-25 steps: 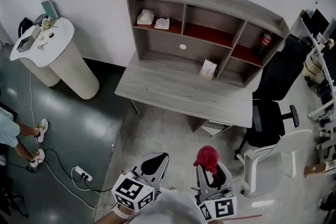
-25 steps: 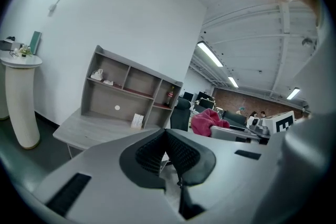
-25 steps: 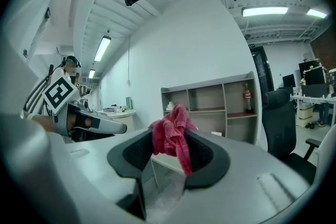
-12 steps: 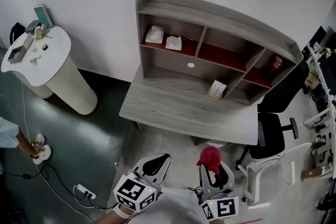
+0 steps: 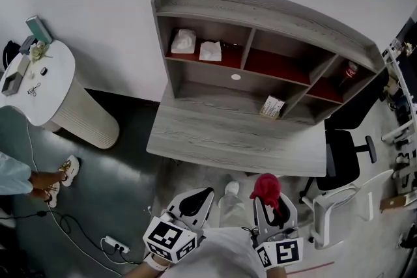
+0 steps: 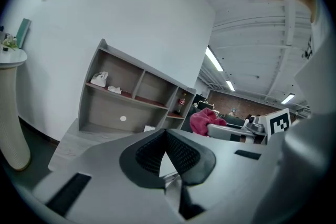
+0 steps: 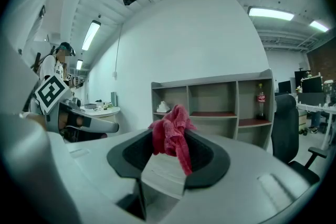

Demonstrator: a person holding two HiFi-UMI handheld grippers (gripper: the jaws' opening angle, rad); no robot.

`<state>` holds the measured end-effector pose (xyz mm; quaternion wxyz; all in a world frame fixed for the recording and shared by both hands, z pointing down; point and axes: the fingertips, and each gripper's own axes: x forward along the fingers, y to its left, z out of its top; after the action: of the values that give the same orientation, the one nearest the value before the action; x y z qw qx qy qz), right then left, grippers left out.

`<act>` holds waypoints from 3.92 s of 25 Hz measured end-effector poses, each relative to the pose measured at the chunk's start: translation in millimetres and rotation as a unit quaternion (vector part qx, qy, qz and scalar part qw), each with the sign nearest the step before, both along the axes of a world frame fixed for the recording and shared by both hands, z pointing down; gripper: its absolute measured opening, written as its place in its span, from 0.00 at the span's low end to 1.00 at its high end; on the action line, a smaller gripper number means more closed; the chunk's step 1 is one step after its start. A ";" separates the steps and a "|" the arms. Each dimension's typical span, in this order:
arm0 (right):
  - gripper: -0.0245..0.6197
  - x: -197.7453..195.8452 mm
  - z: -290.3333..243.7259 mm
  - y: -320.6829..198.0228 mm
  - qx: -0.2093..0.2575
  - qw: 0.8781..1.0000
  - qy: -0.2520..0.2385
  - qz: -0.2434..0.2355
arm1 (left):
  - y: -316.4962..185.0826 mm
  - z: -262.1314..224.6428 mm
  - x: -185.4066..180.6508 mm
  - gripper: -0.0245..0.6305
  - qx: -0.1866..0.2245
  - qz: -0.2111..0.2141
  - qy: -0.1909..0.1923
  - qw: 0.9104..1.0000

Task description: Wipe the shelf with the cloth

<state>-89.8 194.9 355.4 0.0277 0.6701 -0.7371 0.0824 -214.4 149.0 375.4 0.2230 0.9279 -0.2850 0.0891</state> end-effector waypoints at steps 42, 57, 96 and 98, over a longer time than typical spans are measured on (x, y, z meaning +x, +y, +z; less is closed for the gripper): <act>0.31 174.1 -17.3 -251.4 0.056 0.994 -0.040 -0.090 | -217.1 -21.7 181.6 0.05 0.055 -0.083 -0.025 0.995; 0.31 172.1 -53.7 -354.1 0.092 0.990 0.017 -0.107 | -271.5 -41.4 191.4 0.05 0.081 -0.086 -0.005 0.993; 0.31 172.0 -48.5 -493.7 0.166 0.983 0.041 -0.073 | -329.7 -30.7 184.1 0.05 0.072 -0.113 0.007 0.991; 0.31 179.0 -47.6 -492.0 0.165 0.983 0.045 -0.067 | -327.8 -29.4 185.6 0.05 0.072 -0.111 0.007 0.991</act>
<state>89.3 -297.1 307.8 -0.0441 0.6173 -0.7821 -0.0728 -28.8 -178.7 346.0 0.1664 0.9048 -0.3902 0.0365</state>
